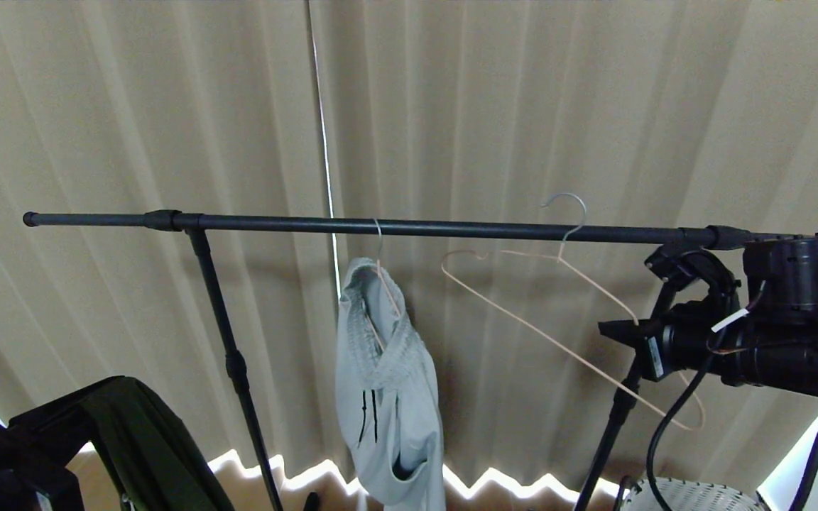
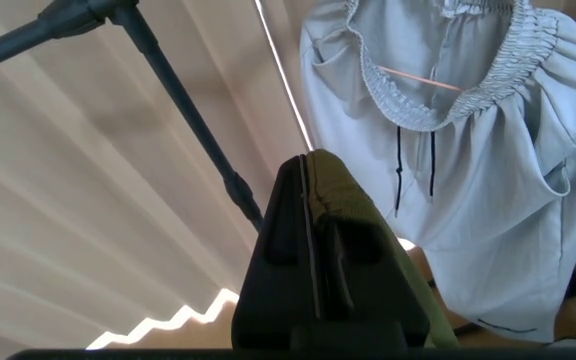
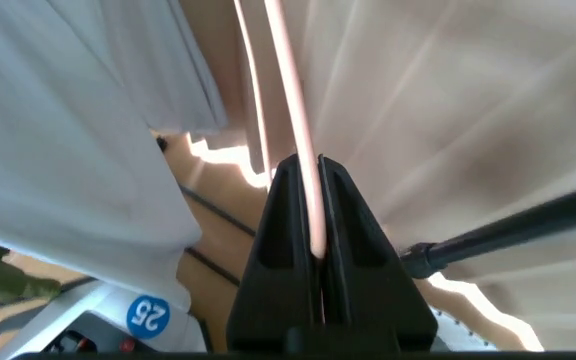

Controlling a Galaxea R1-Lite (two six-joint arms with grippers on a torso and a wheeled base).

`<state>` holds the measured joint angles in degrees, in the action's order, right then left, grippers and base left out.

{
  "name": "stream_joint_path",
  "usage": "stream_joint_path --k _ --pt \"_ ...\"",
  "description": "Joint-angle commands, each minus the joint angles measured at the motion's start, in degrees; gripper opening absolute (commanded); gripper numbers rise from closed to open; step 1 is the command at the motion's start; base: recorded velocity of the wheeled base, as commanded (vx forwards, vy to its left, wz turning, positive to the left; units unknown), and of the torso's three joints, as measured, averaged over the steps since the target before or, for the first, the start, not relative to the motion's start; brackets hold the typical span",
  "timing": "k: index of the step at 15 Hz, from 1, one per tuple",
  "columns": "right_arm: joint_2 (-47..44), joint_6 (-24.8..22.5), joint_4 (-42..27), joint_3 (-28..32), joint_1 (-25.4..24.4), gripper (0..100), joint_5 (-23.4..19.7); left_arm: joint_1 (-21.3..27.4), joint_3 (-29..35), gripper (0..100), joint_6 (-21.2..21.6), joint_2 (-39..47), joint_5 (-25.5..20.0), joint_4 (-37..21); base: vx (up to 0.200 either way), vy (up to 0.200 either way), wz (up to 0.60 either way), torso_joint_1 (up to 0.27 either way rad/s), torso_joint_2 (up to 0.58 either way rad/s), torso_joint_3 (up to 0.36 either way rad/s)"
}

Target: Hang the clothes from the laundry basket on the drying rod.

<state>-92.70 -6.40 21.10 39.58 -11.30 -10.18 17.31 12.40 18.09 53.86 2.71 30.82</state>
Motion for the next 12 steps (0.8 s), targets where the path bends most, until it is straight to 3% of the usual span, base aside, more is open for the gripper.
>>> stream_joint_path --k 1,7,12 --pt "3.14 -0.02 0.96 -3.64 0.93 0 -0.02 0.00 0.08 0 0.01 0.11 0.02 0.12 0.000 0.000 0.00 0.000 0.00 0.000" --pt "8.23 -0.10 0.96 -9.44 1.98 0 0.07 0.00 -0.09 0 0.37 0.11 0.11 0.12 0.000 0.000 0.00 0.000 0.00 0.000" --pt "10.17 -0.19 1.05 -10.40 2.07 0 0.34 -0.08 -0.09 0 0.37 0.19 0.19 0.12 -0.200 0.000 0.00 0.005 0.00 0.003"
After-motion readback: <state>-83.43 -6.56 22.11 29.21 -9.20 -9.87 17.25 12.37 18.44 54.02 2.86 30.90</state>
